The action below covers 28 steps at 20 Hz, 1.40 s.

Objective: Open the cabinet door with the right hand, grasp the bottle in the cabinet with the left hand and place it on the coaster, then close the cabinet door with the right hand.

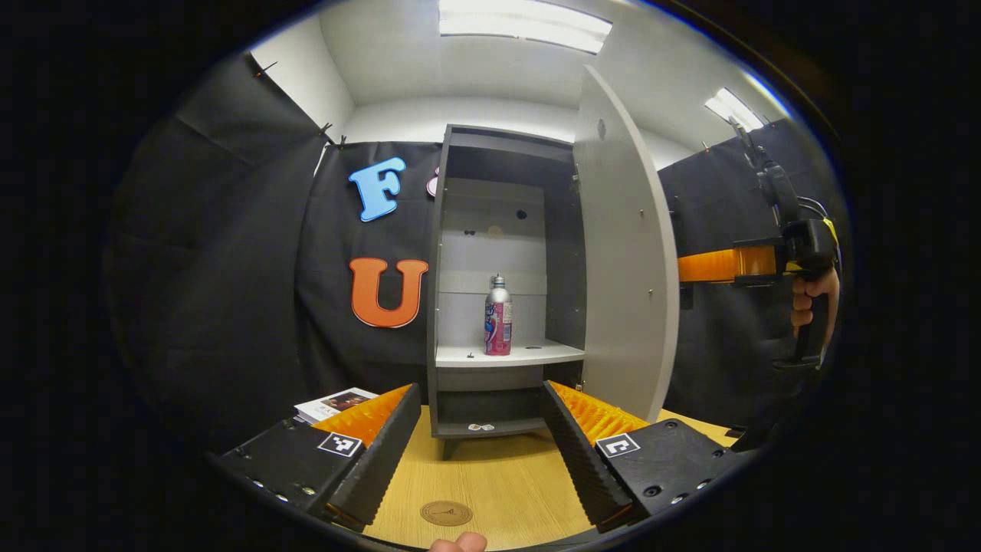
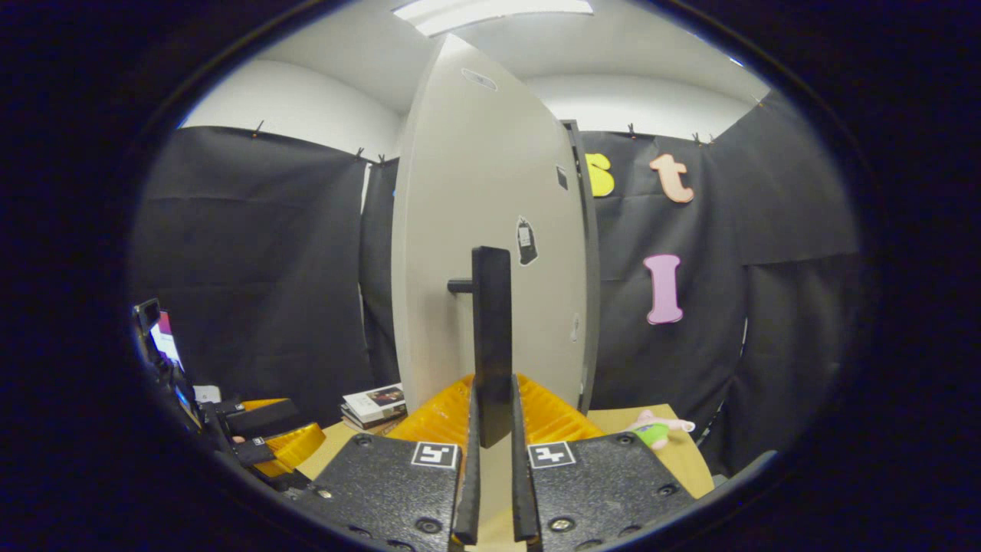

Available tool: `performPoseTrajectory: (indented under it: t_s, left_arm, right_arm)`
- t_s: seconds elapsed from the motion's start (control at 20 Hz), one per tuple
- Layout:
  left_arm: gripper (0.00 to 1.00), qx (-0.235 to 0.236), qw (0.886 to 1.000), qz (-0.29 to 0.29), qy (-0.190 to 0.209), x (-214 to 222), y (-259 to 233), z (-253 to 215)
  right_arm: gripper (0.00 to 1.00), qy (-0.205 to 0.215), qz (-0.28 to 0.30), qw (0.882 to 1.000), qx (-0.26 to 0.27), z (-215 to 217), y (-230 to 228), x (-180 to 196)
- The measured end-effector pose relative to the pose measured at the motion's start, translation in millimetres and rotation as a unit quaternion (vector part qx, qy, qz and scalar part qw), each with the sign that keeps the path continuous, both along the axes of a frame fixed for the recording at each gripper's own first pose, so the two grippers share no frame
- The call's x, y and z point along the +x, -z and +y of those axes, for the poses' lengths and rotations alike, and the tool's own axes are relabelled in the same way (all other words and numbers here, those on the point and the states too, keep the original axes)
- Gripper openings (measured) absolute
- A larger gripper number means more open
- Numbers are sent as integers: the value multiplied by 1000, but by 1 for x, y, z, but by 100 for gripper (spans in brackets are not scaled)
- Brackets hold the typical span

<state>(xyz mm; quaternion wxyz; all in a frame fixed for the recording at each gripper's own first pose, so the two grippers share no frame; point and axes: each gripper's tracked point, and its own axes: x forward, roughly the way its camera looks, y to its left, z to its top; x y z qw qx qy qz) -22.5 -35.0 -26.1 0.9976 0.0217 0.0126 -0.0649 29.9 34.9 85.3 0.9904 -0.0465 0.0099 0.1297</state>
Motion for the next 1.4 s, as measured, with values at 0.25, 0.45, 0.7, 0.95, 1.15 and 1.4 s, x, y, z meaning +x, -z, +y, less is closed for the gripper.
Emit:
performPoseTrajectory:
  t_s: [0.25,0.45,0.7,0.95,1.15,1.4]
  left_arm:
    - [95,1,1000,9,6,3,10,-6]
    - [95,-1,1000,10,8,5,10,-9]
    - [95,1,1000,1,6,8,6,-12]
    - [95,5,1000,-5,-1,10,6,-17]
    - [95,6,1000,-7,-11,10,7,-19]
    - [95,6,1000,-7,-22,12,13,-21]
  right_arm:
    - [14,78,-12,997,-3,-55,-4,4]
    - [6,112,-16,994,3,-89,-8,8]
    - [4,99,-20,995,17,-101,-9,9]
    - [4,93,-22,995,19,-111,-10,10]
    - [4,76,-23,997,25,-114,-9,2]
    - [4,91,-37,995,32,-122,-5,-26]
